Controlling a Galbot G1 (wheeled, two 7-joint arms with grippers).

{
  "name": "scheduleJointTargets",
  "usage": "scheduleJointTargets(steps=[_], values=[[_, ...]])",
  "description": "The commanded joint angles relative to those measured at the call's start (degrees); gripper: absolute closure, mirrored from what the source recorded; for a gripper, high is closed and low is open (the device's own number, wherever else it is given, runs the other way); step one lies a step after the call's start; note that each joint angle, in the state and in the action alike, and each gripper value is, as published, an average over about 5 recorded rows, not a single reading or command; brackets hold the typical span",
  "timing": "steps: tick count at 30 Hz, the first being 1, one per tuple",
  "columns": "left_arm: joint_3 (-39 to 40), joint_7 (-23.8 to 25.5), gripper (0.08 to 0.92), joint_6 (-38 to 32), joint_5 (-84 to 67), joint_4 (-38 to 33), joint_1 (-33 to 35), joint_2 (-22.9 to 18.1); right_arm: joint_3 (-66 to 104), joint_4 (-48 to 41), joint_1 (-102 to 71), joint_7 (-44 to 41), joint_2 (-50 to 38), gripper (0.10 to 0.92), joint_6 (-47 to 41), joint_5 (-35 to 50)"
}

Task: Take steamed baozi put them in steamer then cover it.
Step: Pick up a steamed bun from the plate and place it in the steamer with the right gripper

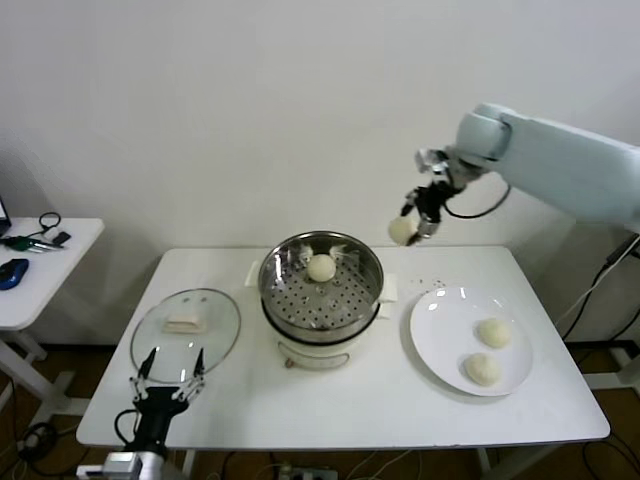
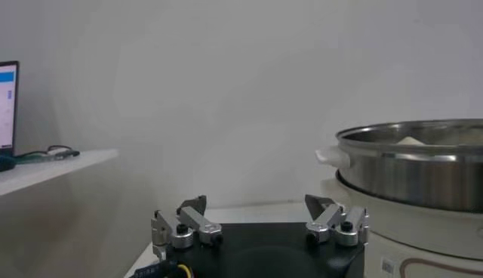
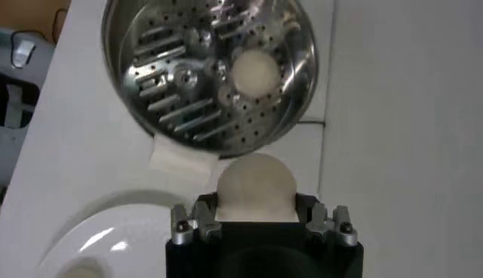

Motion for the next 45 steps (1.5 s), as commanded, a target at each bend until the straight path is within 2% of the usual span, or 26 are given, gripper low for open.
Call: scheduleJointTargets(steps=[1, 15, 39, 42, 45], values=[[-0.1, -0.6, 0.177, 1.3, -2.4, -1.1, 0.2, 0.9, 0.5, -3.8, -2.7, 1.6, 14.3, 0.355, -2.8, 4.0], [0.7, -0.1, 0.177, 0.5, -0.1, -0.2, -1.0, 1.8, -1.8, -4.3, -8.8, 3.9, 20.2, 0.355, -3.6, 4.4], [-0.1, -0.2, 0.177, -0.1, -1.6, 0.9, -0.6, 3.2, -2.0, -5.1, -13.1, 5.4, 21.6, 0.346, -3.6, 1.6], [-0.1, -0.2, 0.177, -0.1, -1.7, 0.9, -0.6, 3.2, -2.0, -5.0, -12.9, 5.8, 21.5, 0.322, -3.7, 1.3], [-0.1, -0.3, 0.177, -0.1, -1.7, 0.8, -0.6, 3.1, -1.9, -4.5, -12.6, 5.9, 21.1, 0.255, -3.7, 1.2]])
